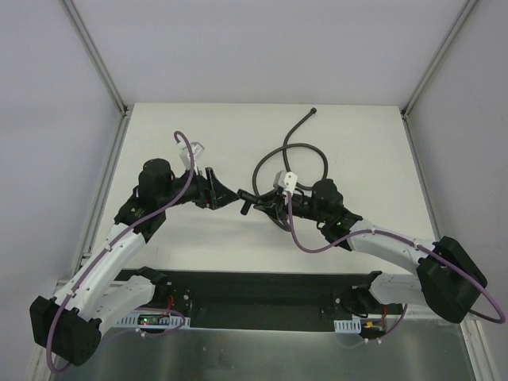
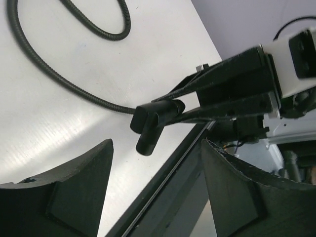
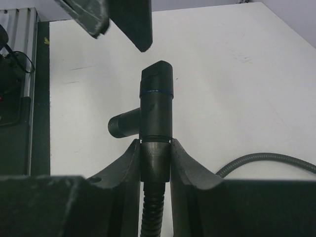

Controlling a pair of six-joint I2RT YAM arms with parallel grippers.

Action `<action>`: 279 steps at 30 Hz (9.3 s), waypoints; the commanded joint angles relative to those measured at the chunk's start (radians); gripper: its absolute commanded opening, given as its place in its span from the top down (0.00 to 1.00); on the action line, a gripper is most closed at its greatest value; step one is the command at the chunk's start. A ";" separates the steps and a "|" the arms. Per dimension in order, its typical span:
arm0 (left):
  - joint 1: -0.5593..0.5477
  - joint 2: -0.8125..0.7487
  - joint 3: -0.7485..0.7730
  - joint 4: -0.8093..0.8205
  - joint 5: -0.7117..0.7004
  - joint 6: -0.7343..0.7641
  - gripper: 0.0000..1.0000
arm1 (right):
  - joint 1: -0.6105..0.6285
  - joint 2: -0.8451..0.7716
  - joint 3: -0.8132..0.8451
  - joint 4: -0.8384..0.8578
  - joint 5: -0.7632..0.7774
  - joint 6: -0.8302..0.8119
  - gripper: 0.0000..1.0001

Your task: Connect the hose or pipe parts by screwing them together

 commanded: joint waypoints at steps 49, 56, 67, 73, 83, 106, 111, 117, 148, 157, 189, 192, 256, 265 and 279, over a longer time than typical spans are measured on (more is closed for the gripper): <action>-0.084 0.079 0.019 0.010 -0.112 0.384 0.55 | -0.058 0.007 0.037 0.330 -0.370 0.471 0.99; -0.016 0.095 0.146 -0.345 -0.347 0.162 0.32 | -0.064 -0.030 0.029 0.122 -0.307 0.258 0.99; 0.070 0.165 0.209 -0.391 0.108 -0.258 0.20 | 0.083 -0.164 -0.066 0.035 0.058 -0.411 0.99; 0.070 0.184 0.153 -0.245 0.187 -0.344 0.19 | 0.216 -0.195 -0.070 0.005 0.256 -0.652 0.99; 0.070 0.176 0.036 -0.147 0.251 -0.463 0.22 | 0.293 -0.148 -0.052 0.003 0.400 -0.769 0.99; -0.036 0.219 -0.174 0.279 0.211 -0.855 0.49 | 0.378 -0.057 -0.012 0.037 0.517 -0.844 0.99; -0.053 0.228 -0.222 0.365 0.193 -0.895 0.69 | 0.384 -0.051 -0.014 0.040 0.534 -0.815 0.99; -0.053 0.262 -0.191 0.510 0.198 -0.814 1.00 | 0.382 -0.068 -0.003 -0.018 0.491 -0.699 0.99; -0.054 0.079 -0.044 0.223 0.032 -0.054 1.00 | -0.097 -0.108 0.013 -0.037 -0.160 0.137 0.20; -0.053 0.092 0.008 0.103 -0.052 -0.293 1.00 | 0.253 -0.214 -0.164 0.152 0.475 -0.586 0.16; -0.050 0.096 -0.030 0.094 0.148 0.154 1.00 | -0.003 0.044 0.170 -0.157 -0.366 -0.058 0.99; -0.050 0.110 -0.028 0.094 0.141 0.221 1.00 | -0.089 0.131 0.204 -0.085 -0.586 0.156 0.97; -0.051 0.092 0.021 0.094 0.035 -0.419 1.00 | 0.397 -0.037 0.052 0.017 0.820 -0.599 0.22; -0.051 0.076 0.019 0.141 0.066 -0.290 1.00 | 0.450 0.046 0.121 0.003 0.796 -0.601 0.92; -0.050 0.139 0.019 0.138 0.168 0.277 1.00 | -0.092 0.248 0.232 0.058 -0.542 0.401 0.89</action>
